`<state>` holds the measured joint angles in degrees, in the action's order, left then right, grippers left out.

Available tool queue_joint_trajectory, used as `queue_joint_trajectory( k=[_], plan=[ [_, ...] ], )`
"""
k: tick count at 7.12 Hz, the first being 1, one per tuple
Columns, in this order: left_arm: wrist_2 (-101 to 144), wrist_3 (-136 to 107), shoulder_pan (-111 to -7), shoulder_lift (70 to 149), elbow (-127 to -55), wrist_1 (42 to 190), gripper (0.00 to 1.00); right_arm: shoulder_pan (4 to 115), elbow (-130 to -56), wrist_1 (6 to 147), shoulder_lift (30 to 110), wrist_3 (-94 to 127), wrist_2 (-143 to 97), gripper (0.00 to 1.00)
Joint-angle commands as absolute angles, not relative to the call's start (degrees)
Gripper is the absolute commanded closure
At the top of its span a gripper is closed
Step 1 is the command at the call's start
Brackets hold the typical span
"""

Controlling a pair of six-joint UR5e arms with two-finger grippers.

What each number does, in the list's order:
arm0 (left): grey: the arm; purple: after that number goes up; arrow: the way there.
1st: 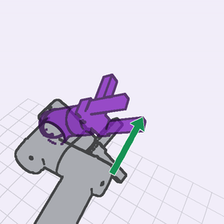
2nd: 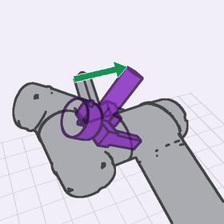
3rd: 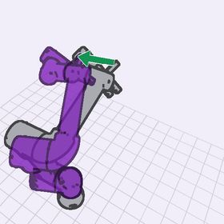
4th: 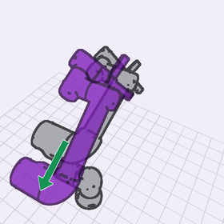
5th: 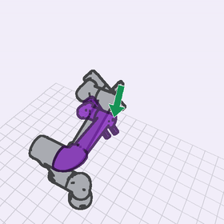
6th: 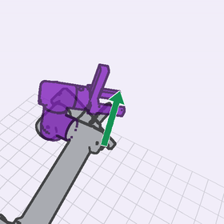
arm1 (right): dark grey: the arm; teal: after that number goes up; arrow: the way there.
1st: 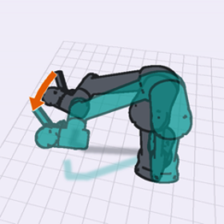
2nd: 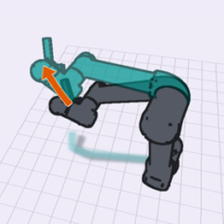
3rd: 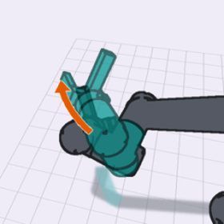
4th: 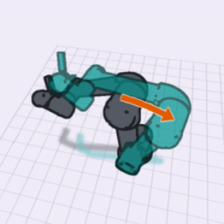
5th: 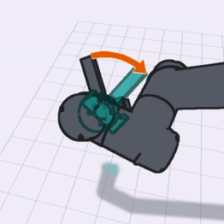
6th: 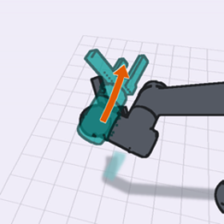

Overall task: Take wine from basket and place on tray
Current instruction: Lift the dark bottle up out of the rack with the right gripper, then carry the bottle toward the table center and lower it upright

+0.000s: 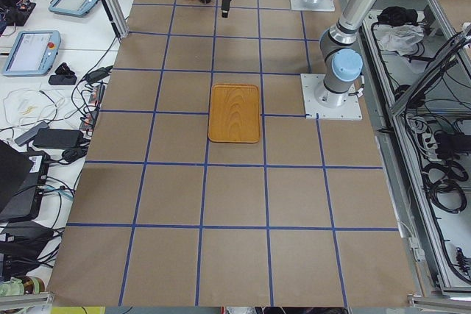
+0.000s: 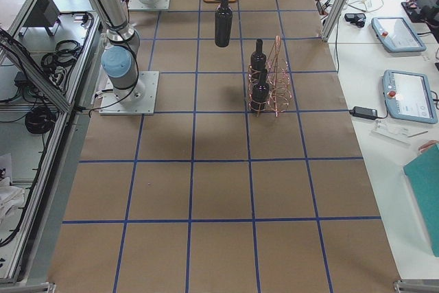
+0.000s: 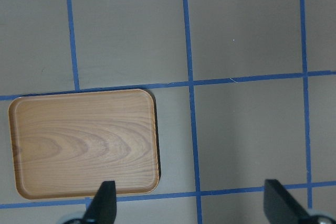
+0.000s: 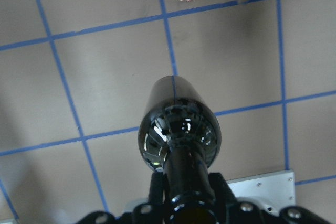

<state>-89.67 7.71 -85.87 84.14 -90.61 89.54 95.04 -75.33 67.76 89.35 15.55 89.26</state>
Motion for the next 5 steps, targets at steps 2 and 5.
queue_joint_trajectory(
  k=[2, 5],
  plan=[
    [-89.82, 8.26, -85.78, 83.5, -90.7, 89.56, 0.0, 114.74, -79.1, 82.49, 82.3, 43.24, 84.56, 0.73],
    [-89.91, 8.35, -85.61, 83.41, -90.53, 89.73, 0.0, 122.95, -79.19, 91.74, 73.67, 51.59, 84.99, 0.69]
  ],
)
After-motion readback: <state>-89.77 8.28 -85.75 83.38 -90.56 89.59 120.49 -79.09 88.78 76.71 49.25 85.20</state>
